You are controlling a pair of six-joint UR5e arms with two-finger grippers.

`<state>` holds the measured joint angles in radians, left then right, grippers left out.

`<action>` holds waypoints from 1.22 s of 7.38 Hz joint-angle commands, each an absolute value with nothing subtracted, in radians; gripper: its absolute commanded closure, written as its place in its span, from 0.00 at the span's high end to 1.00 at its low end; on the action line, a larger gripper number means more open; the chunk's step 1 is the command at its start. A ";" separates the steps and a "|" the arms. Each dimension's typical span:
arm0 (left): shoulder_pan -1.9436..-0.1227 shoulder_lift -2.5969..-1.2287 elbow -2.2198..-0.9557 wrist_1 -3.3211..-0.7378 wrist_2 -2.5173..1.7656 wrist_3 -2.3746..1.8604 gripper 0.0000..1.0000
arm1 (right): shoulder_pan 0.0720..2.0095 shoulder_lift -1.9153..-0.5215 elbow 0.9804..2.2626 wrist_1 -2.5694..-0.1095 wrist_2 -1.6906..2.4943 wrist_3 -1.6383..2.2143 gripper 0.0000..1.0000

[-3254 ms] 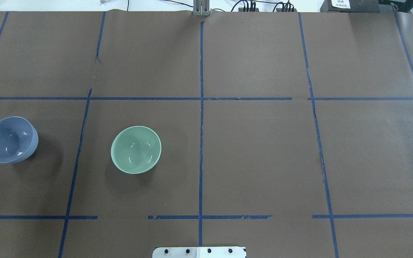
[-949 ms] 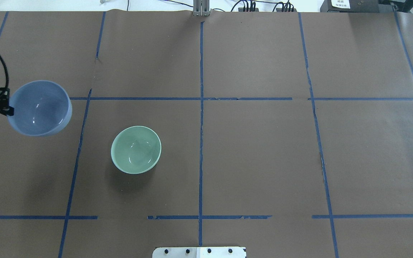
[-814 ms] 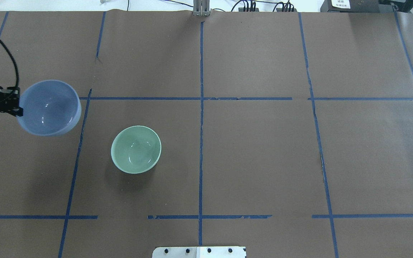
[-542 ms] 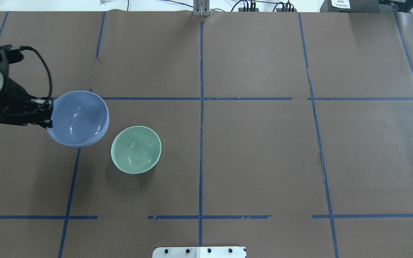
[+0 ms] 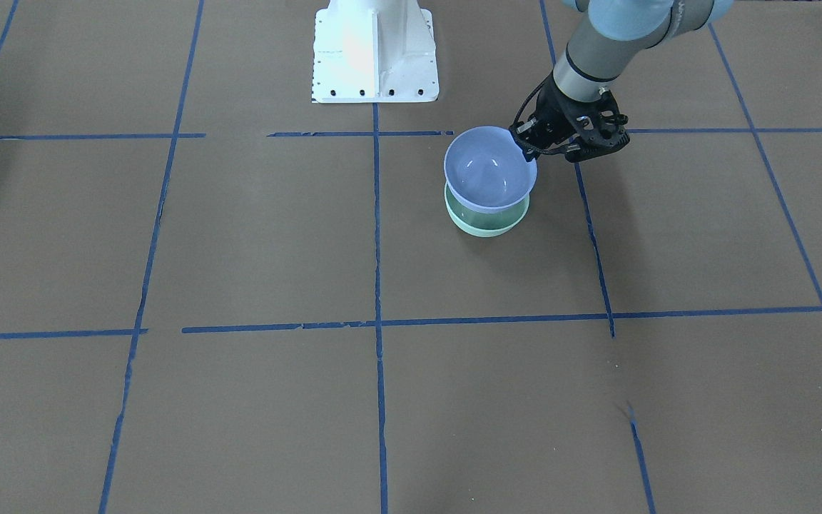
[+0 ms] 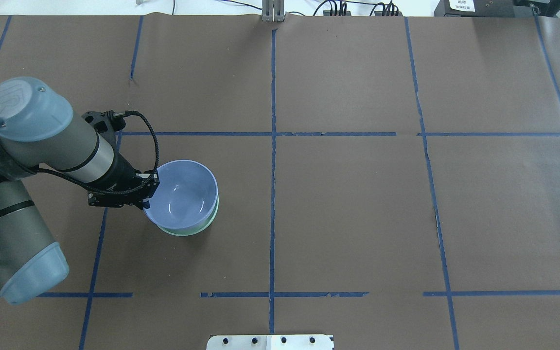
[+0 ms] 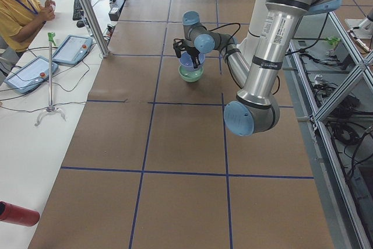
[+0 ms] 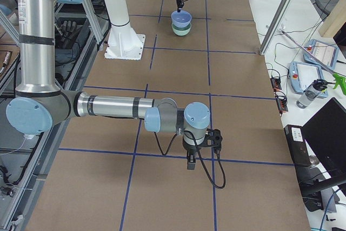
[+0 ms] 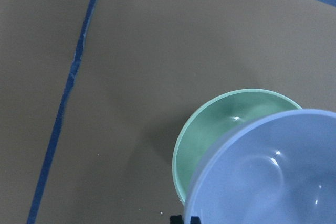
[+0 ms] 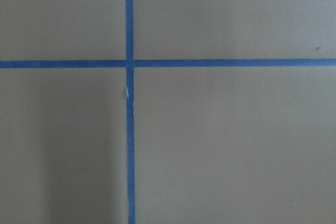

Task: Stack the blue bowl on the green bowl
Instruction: 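Lift the blue bowl with the left gripper and carry it over the green bowl, then lower the blue bowl into the green bowl and open the left gripper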

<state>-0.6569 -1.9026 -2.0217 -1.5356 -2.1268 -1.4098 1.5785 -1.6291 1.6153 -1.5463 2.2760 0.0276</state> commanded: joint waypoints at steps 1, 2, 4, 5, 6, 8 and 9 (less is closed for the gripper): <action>-0.634 -1.907 -1.974 -1.563 -2.120 -1.414 0.00 | 1.578 -1.629 1.615 -1.546 2.275 0.028 1.00; -0.626 -1.905 -1.970 -1.565 -2.120 -1.414 0.00 | 1.578 -1.629 1.615 -1.546 2.275 0.028 1.00; -0.621 -1.907 -1.954 -1.565 -2.120 -1.414 0.00 | 1.578 -1.629 1.615 -1.546 2.276 0.028 1.00; -0.621 -1.907 -1.953 -1.565 -2.120 -1.414 0.00 | 1.578 -1.629 1.615 -1.546 2.275 0.028 1.00; -0.621 -1.907 -1.951 -1.565 -2.120 -1.413 0.00 | 1.578 -1.629 1.615 -1.546 2.275 0.028 1.00; -0.621 -1.908 -1.944 -1.565 -2.120 -1.407 0.17 | 1.578 -1.629 1.615 -1.546 2.275 0.028 1.00; -0.623 -1.907 -1.944 -1.565 -2.120 -1.410 0.99 | 1.578 -1.629 1.615 -1.546 2.276 0.028 1.00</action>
